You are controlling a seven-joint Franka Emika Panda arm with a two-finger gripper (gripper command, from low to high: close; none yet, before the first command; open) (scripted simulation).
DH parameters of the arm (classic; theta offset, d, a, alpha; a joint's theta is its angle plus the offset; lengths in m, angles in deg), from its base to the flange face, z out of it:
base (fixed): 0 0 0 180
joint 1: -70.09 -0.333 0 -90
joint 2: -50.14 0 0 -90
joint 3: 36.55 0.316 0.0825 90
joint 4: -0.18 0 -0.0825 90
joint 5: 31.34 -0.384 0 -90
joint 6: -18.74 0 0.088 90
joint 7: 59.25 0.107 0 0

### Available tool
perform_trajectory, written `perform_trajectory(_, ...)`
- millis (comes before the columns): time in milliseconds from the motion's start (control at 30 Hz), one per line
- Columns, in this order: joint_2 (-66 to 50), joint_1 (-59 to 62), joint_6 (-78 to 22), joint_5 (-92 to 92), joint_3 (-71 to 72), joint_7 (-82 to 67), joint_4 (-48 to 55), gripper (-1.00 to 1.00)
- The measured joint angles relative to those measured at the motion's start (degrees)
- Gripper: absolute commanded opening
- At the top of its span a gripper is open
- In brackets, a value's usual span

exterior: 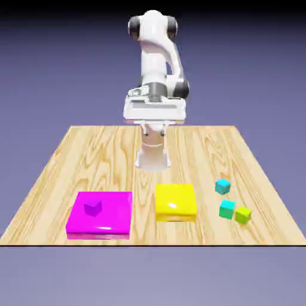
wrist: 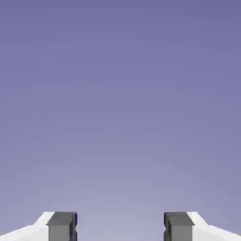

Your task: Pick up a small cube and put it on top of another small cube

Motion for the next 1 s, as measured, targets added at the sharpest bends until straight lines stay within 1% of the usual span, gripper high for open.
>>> perform_trajectory(1000, -40.94, 2.23, -34.83, 20.1, 25.71, -74.75, 29.3, 0.0)
